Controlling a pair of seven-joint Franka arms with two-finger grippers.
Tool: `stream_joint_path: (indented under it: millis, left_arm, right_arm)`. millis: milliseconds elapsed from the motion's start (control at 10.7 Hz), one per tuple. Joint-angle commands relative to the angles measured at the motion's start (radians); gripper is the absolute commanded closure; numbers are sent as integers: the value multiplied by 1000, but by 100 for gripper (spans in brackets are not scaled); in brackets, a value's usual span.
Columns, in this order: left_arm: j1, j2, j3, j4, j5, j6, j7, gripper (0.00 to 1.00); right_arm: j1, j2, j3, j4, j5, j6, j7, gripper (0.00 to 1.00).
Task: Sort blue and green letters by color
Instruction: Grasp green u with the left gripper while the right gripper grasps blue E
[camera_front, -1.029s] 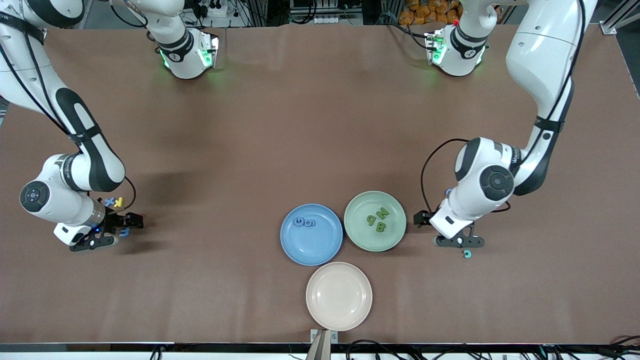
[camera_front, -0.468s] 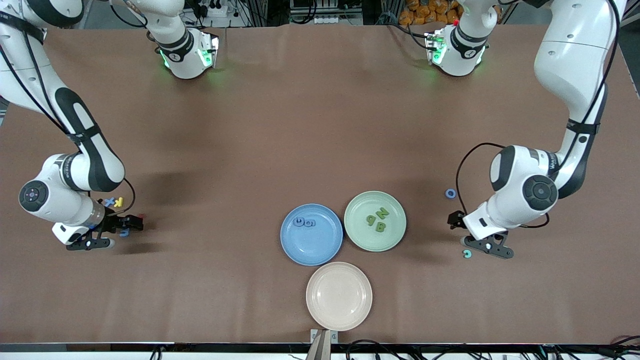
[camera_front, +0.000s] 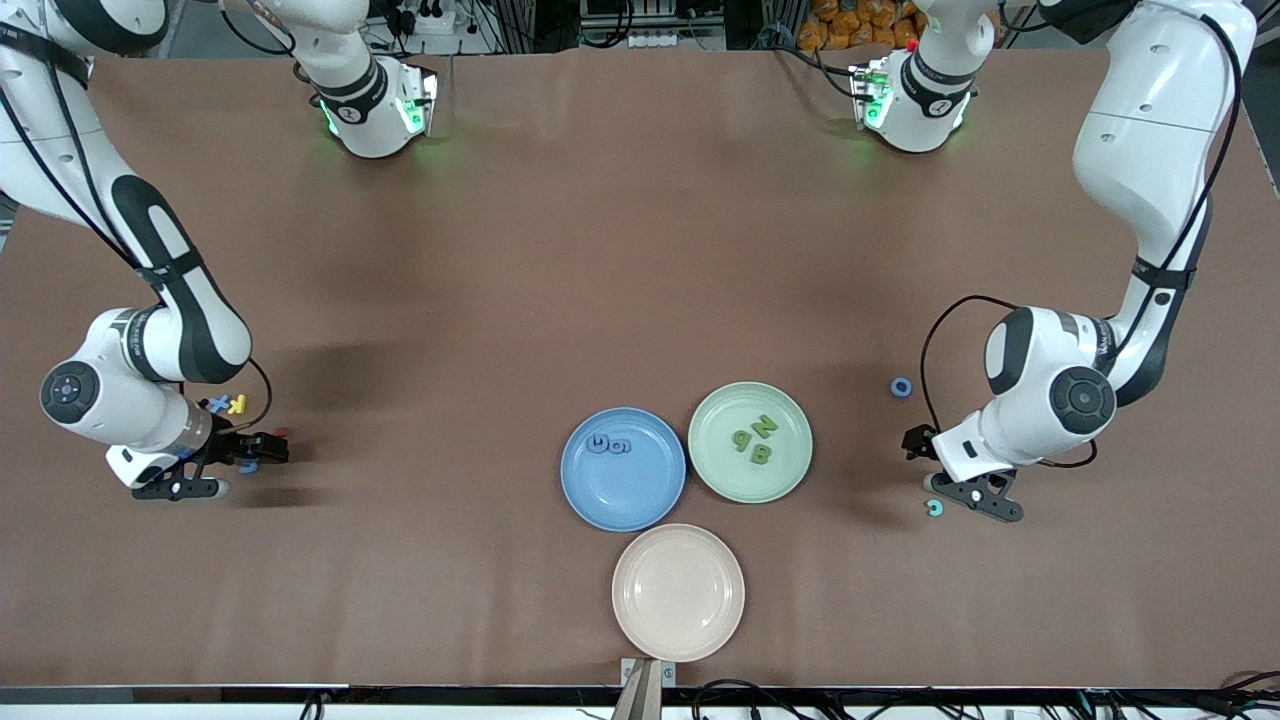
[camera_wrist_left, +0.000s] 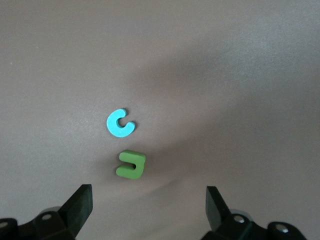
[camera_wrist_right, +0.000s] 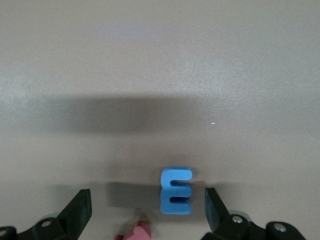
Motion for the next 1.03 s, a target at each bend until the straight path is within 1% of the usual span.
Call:
stream_joint_path:
  millis: [0,374,468,561,655,748,842,935]
  left_arm:
    - [15,61,-13,70,33,4,29,0]
    - [15,118,-12,126,54,4,67,0]
    - [15,122,-12,127,66,4,67,0]
    - [15,122,-12,127,72,4,67,0]
    - [15,122,-12,127,79,4,65,2]
    - [15,122,-12,126,80,4,58,23]
    - [14,122,-12,123,80,4,50,40]
    - [12,122,-12,123,80,4,38,58]
  right_arm:
    - [-21,-11,8,-21,4,31,6,0]
    - [-30,-5,8,-21,3,45,6,0]
    - [-30,-4,8,-21,-2,58,1,6]
    - [-31,1,8,-21,-2,63,-22,25]
    - [-33,4,8,-21,-2,65,-40,67]
    - [-31,5,8,-21,-2,74,-42,100]
    - [-36,12,7,-21,-2,81,-60,100]
    - [-47,18,8,-21,-2,92,-86,100]
